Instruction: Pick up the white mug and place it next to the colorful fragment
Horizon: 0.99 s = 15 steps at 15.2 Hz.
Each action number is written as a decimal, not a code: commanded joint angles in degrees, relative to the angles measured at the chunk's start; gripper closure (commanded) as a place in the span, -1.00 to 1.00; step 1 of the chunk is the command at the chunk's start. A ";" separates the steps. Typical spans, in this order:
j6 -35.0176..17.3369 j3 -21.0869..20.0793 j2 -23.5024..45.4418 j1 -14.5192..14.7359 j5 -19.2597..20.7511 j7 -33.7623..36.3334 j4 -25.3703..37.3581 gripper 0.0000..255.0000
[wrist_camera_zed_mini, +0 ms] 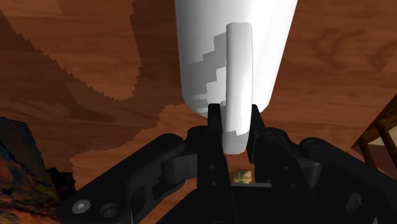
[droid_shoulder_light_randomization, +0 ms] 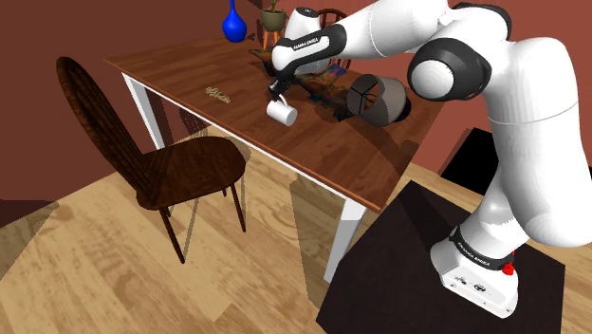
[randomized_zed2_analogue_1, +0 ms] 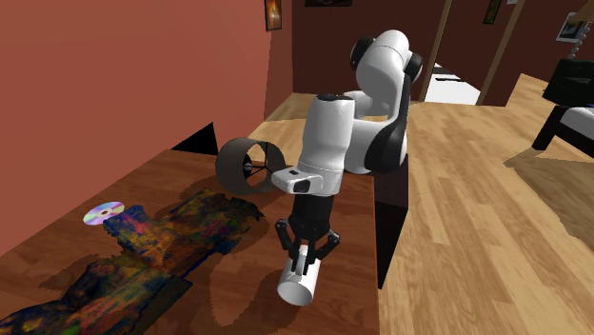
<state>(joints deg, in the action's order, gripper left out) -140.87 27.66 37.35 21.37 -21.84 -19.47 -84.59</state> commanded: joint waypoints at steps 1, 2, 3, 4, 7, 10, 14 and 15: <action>0.53 -0.12 0.58 -0.14 0.00 0.03 -0.14 1.00; 0.53 -0.11 0.58 -0.14 0.00 0.03 -0.14 1.00; 0.53 -0.11 0.58 -0.14 0.00 0.03 -0.14 1.00; 0.53 -0.11 0.58 -0.14 -0.01 0.03 -0.14 1.00; -0.14 -0.15 0.33 0.04 -0.08 -0.11 -1.05 -1.00; 0.52 -0.11 0.57 -0.13 0.00 0.03 -0.16 -1.00; 3.26 2.15 -5.69 2.49 2.60 1.25 -3.53 -1.00; 3.26 2.14 -5.70 2.48 2.61 1.25 -3.53 -1.00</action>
<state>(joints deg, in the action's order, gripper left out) -138.05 29.50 32.43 23.44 -19.64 -18.49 -87.77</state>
